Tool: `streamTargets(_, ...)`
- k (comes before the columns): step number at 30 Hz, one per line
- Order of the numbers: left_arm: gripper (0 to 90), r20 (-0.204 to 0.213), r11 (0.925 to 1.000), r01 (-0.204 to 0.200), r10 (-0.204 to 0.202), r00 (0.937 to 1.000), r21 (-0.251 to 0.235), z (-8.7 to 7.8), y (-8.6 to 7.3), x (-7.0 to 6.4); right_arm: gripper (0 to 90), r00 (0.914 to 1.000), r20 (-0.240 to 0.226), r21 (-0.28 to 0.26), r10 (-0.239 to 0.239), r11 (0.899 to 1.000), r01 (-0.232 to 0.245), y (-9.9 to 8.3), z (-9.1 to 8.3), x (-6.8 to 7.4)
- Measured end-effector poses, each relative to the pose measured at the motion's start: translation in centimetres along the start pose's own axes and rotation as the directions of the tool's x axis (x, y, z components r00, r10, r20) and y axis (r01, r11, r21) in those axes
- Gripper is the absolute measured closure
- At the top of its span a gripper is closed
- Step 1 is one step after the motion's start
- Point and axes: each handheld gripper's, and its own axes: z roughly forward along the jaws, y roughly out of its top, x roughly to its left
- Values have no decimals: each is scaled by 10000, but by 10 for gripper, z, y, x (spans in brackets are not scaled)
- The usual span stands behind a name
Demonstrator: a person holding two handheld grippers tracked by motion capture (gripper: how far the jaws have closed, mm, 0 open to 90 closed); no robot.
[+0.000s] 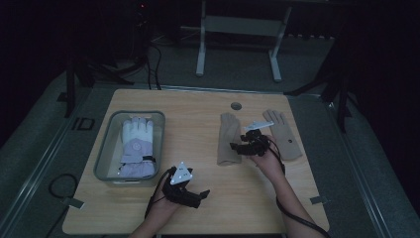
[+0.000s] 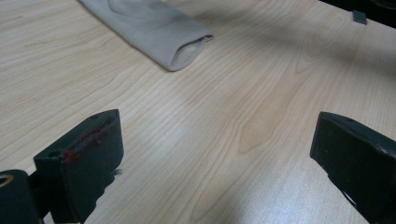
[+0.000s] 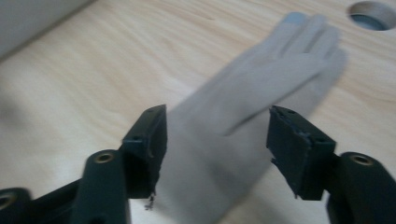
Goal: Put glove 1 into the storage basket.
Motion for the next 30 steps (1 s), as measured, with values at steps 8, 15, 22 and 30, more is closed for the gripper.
streamTargets(8,27,-3,9991,-303,303,9995,-305,-2,-5,-5,386,9980,560,177,299,9994,-310,7,20,-19)
streamTargets(15,27,-48,9971,-475,473,9989,-601,-7,-7,-7,336,9923,1161,610,441,9968,-515,16,54,-24)
streamTargets(22,27,-4,9977,-321,322,9995,-603,-7,-9,-4,392,9907,1359,880,41,9960,-162,12,73,-20)
streamTargets(30,27,-42,9982,-316,314,9995,-507,-4,-11,-5,775,9867,1593,665,331,9968,-441,11,71,-8)
